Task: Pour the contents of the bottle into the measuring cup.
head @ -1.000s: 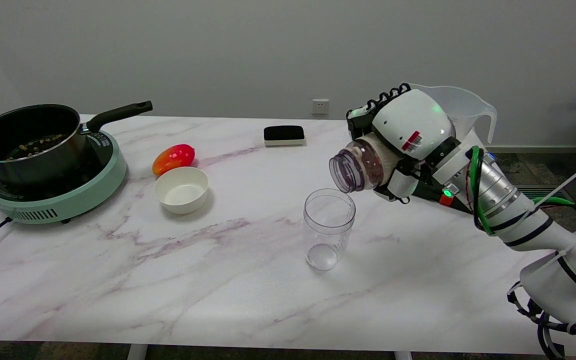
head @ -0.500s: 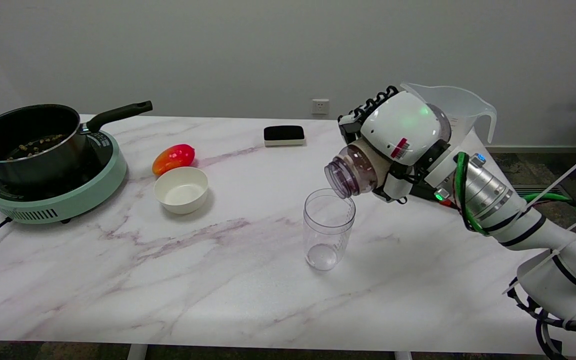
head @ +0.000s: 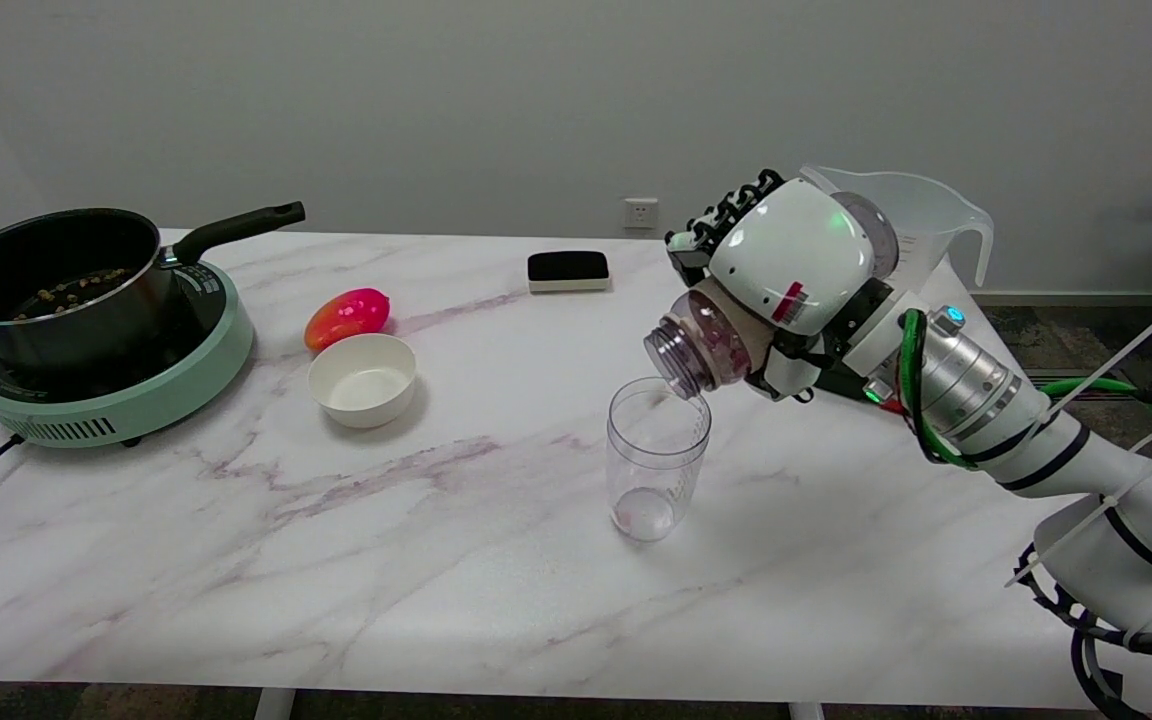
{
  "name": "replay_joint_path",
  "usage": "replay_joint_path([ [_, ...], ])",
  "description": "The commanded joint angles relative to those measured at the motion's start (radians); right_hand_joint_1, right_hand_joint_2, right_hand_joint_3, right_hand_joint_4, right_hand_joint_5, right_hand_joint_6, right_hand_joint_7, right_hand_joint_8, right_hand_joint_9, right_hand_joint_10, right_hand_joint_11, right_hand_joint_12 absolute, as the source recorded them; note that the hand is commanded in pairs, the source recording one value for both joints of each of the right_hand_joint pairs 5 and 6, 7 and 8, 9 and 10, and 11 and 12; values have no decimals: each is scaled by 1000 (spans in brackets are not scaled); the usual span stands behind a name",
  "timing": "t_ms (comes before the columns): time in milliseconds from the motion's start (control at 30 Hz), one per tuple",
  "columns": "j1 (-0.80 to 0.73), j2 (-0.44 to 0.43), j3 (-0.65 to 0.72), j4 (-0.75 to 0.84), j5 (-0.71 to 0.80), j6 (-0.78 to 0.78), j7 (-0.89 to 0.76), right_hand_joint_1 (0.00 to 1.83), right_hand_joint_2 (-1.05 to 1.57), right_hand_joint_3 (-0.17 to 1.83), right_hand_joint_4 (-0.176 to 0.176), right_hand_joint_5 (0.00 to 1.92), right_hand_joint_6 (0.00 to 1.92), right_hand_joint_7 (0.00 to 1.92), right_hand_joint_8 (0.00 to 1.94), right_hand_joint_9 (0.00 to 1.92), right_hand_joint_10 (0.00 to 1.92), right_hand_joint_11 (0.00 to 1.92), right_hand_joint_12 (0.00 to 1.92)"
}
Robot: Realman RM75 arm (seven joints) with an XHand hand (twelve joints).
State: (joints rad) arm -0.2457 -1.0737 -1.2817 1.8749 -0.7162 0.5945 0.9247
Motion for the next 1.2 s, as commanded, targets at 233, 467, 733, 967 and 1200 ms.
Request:
replay_joint_path([
  [233,-10,-4,28,2,0,86,-78,1469,1513,1007,0,1920,1920,1920,1920,1822,1822,1516,1516],
  [467,7,4,34,2,-15,98,-99,1467,1513,1000,0,1920,1920,1920,1920,1822,1822,1514,1514],
  [733,21,11,45,2,-26,109,-113,1467,1513,971,0,1920,1920,1920,1920,1822,1822,1513,1513],
  [967,24,13,55,2,-36,132,-122,1461,1518,952,0,1920,1920,1920,1920,1821,1821,1511,1511],
  [1200,7,6,47,2,-4,141,-124,1462,1517,938,0,1920,1920,1920,1920,1821,1821,1509,1509],
])
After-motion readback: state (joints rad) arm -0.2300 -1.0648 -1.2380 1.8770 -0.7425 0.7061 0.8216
